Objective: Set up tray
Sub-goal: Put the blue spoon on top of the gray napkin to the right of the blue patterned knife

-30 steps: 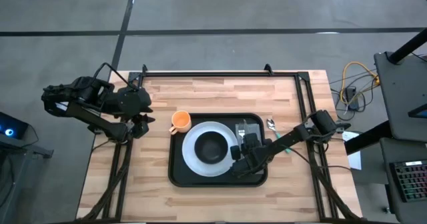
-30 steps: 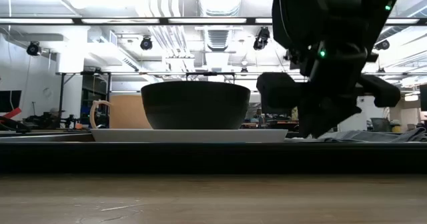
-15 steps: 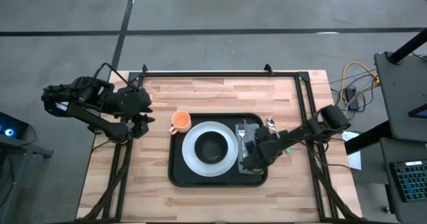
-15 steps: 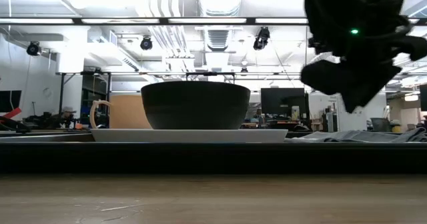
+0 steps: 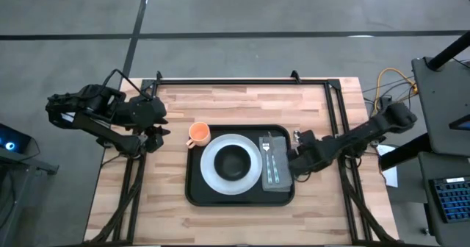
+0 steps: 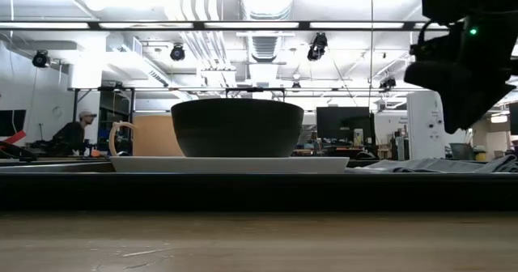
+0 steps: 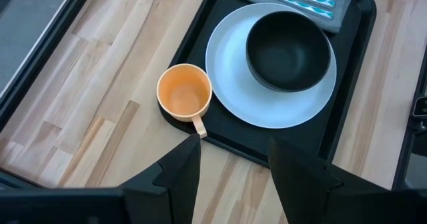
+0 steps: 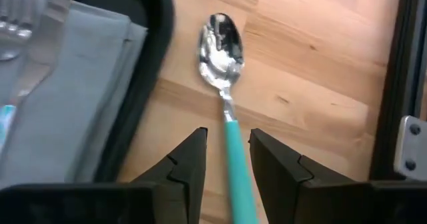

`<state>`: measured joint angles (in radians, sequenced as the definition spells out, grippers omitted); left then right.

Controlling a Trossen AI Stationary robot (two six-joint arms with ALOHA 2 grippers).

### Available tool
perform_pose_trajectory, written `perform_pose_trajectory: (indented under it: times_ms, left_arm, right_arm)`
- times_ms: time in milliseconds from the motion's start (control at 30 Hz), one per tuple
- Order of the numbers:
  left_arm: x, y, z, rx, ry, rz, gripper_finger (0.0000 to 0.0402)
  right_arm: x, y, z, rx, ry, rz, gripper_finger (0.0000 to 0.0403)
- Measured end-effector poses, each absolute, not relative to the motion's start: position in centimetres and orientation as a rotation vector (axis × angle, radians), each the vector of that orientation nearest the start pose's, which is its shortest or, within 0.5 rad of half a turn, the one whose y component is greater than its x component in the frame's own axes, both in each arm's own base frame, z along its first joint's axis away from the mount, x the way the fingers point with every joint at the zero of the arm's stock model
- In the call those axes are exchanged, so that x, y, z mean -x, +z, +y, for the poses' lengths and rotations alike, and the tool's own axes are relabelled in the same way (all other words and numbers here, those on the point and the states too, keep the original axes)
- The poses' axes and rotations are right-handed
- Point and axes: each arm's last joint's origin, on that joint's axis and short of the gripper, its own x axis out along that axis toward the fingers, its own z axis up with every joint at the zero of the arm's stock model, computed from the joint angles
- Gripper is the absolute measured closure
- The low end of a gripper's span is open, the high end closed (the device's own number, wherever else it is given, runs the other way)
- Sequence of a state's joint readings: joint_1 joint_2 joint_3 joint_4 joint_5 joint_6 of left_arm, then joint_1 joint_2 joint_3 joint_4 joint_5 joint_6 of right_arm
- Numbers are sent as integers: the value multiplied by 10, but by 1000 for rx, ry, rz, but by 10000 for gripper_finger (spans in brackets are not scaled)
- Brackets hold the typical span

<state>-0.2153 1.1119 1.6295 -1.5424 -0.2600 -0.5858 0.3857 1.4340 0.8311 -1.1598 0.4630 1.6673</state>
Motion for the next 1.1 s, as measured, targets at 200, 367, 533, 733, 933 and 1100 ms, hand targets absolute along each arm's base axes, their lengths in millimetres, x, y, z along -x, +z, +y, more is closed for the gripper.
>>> perform_pose_trajectory:
  times_ms: [200, 367, 533, 733, 933, 1100]
  left_arm:
    - [-135, 432, -22, 296, 327, 943, 244]
    - [-135, 432, -22, 298, 328, 942, 244]
    - [-135, 432, -22, 298, 329, 942, 244]
    - [-135, 432, -22, 313, 336, 939, 244]
    - [-135, 432, -22, 321, 340, 938, 244]
    - [-135, 432, -22, 321, 340, 938, 244]
  right_arm:
    - [-176, 181, 49, -590, -1206, 1044, 277]
    - [-182, 176, 42, -565, -1172, 1080, 247]
    - [-188, 167, 34, -559, -1151, 1127, 229]
    - [-189, 154, 27, -611, -1074, 1142, 235]
    - [-181, 140, 22, -614, -1050, 1170, 245]
    - [-176, 129, 16, -635, -1042, 1185, 246]
